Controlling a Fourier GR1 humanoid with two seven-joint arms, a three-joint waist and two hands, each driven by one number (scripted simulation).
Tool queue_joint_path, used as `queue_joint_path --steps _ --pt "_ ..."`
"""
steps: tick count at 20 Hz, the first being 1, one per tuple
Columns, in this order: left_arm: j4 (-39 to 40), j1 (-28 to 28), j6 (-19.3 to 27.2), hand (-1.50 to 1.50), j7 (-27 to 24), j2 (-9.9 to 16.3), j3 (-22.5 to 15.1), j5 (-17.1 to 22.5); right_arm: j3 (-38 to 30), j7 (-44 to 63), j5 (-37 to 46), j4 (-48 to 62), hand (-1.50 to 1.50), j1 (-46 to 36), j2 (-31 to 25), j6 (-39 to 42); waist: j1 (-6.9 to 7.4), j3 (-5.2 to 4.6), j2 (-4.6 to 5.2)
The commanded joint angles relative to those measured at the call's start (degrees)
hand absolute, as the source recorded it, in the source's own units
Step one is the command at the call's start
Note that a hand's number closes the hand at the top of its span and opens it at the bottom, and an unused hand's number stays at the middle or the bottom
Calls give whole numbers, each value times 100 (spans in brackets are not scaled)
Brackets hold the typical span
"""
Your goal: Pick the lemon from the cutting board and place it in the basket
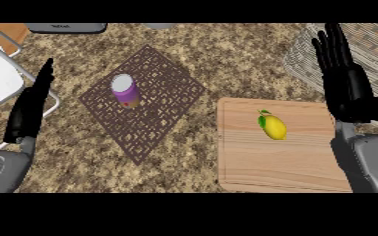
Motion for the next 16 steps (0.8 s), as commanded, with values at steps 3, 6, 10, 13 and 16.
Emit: queue_joint_path --steps 3,6,10,13,16 --pt "128 363 -230 0 199 -750 -264 479 912 76 -570 -119 150 -618 164 1638 316 38 239" --pt "379 661 -490 0 365 -1241 -498 843 1660 150 -1110 -350 150 -881 421 2830 665 14 377" --pt "395 1034 -794 0 524 -1294 -591 1092 3030 -283 -743 -885 150 -611 266 4204 412 40 208" --pt "146 1447 -744 0 524 -1179 -393 1215 3268 -932 276 -1244 -150 13 -205 4203 52 53 133" --pt "105 1621 -837 0 451 -1160 -276 1341 3142 -873 1126 -1561 -150 10 -723 3907 -50 47 127"
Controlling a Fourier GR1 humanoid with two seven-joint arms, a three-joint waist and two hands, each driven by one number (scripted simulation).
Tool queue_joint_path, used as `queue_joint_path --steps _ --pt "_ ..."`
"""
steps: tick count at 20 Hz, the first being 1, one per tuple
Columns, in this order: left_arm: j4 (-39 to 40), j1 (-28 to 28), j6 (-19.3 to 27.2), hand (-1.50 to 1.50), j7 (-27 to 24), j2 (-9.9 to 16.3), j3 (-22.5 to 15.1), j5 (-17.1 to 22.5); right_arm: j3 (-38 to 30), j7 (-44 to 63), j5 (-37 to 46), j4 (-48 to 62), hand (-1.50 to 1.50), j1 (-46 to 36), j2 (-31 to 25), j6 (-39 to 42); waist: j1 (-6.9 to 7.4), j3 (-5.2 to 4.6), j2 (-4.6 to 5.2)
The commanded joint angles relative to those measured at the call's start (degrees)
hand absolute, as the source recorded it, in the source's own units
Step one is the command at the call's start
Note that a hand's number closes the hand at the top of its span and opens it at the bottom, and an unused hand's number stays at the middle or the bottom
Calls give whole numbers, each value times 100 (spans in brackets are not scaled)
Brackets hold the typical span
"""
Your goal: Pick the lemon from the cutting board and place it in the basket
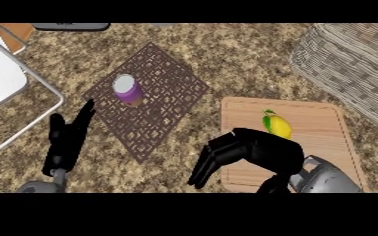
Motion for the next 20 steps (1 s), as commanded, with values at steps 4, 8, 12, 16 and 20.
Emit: queue_joint_path --steps 4,8,12,16,20 --pt "233 660 -69 0 61 -169 -62 144 -734 197 1863 -711 -150 -907 -1295 -351 -250 -70 -35" --pt "48 630 -155 0 215 -104 -74 144 -1135 519 2041 -816 -150 -1598 -1820 35 -151 -67 20" --pt "188 753 -341 0 20 24 81 189 -1739 500 1651 -792 -150 -2184 -2593 874 -157 -73 39" --pt "219 584 -355 0 -13 -119 -5 115 -1871 277 1527 -259 -150 -2849 -3217 1895 -98 -78 77" --pt "4 833 -290 0 40 -143 -94 28 -1757 -38 1645 -91 -150 -3172 -3907 2909 -26 -74 75"
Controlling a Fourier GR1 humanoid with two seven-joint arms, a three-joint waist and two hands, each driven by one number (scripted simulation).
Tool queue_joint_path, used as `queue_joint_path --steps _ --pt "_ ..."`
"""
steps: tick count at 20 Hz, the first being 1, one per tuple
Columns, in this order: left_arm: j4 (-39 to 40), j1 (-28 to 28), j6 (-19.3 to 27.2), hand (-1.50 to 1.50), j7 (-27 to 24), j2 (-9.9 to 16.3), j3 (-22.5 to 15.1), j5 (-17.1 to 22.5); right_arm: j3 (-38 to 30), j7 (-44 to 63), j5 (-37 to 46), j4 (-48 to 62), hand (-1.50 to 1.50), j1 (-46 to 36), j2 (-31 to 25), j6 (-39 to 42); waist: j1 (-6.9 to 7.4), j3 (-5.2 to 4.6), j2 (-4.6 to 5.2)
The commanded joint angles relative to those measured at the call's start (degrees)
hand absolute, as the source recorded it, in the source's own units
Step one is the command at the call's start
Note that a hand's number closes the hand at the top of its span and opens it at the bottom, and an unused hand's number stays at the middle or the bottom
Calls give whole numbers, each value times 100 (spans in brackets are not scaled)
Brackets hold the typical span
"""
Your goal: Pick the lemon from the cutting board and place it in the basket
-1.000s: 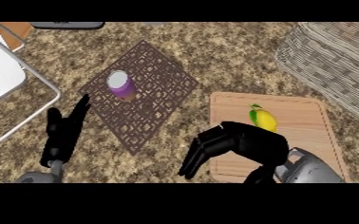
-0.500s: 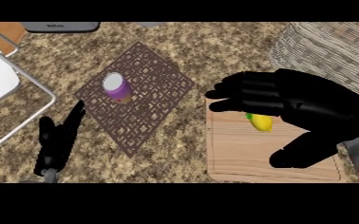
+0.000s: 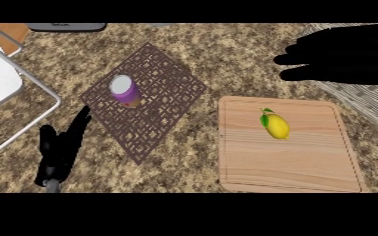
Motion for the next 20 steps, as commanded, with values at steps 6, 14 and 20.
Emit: queue_joint_path --steps 6,14,20 --pt "232 307 -242 0 472 -12 3 188 268 -519 502 170 -150 -521 -692 946 46 -58 68" --pt "303 403 -202 0 258 -201 -45 20 674 -913 876 507 -150 -200 -475 434 45 -52 83" --pt "255 451 -298 0 315 -81 163 73 721 -1071 1007 590 -150 47 -257 141 0 -55 63"
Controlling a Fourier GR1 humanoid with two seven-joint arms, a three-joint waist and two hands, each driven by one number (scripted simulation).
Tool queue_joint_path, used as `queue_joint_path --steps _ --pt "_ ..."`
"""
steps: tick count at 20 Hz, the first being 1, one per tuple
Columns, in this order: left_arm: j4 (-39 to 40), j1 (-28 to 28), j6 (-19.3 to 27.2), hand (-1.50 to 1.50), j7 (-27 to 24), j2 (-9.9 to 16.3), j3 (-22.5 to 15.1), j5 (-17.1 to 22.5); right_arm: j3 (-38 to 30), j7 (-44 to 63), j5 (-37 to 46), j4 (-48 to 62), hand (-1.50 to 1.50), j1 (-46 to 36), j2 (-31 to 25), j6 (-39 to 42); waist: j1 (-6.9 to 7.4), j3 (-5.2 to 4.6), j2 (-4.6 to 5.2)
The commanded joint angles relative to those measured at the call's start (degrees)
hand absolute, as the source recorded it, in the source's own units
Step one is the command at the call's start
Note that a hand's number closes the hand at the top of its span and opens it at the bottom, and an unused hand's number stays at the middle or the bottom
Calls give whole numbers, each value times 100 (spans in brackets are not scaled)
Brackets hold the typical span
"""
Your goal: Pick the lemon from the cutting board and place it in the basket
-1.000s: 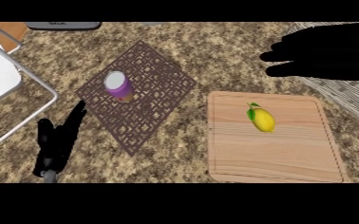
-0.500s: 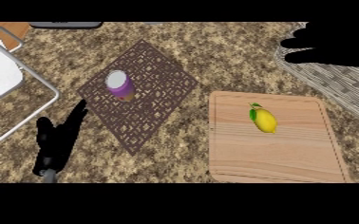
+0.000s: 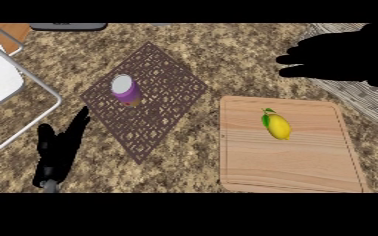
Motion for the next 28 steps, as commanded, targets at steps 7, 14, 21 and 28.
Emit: queue_joint_path --steps 7,14,21,28 --pt "289 148 -100 0 308 -177 -39 11 699 -566 1104 243 -150 712 761 -632 -16 -64 51" --pt "281 143 -124 0 475 -209 56 4 965 -734 1934 461 -150 998 983 -1065 -55 -64 38" --pt "57 475 -192 0 319 -246 -12 -141 949 -1426 2488 1196 -150 1240 1141 -1613 -23 -62 35" --pt "90 329 -217 0 507 -249 162 -120 1047 -1632 2992 1614 -150 1513 1577 -2107 -53 -62 32"
